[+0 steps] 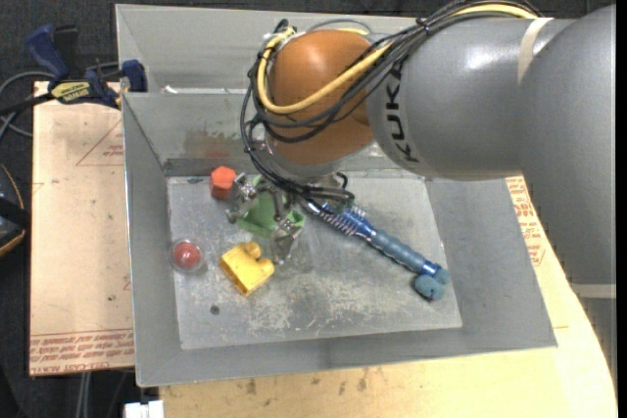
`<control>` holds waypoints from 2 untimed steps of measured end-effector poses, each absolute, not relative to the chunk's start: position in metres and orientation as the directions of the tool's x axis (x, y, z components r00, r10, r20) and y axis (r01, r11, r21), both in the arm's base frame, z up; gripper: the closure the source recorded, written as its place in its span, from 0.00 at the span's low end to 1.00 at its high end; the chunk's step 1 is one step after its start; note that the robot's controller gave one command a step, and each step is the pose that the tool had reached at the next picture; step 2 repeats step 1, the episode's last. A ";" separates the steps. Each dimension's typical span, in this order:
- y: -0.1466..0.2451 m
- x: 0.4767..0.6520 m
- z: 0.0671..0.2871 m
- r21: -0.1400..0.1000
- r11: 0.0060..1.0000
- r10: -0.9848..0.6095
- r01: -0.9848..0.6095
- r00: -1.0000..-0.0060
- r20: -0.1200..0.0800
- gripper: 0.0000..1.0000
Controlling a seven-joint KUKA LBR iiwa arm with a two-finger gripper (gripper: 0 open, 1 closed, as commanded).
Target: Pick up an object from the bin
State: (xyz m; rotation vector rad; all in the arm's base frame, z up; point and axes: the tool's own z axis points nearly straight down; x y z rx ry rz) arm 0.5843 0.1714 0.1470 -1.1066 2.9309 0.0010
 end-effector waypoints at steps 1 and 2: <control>0.173 0.586 0.193 -0.003 0.752 -0.659 -0.659 -0.752 -0.008 1.00; 0.173 0.586 0.193 -0.003 0.752 -0.659 -0.659 -0.752 -0.008 1.00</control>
Offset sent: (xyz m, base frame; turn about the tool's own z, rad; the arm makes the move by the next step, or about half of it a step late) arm 0.0001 0.0000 0.0426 0.0000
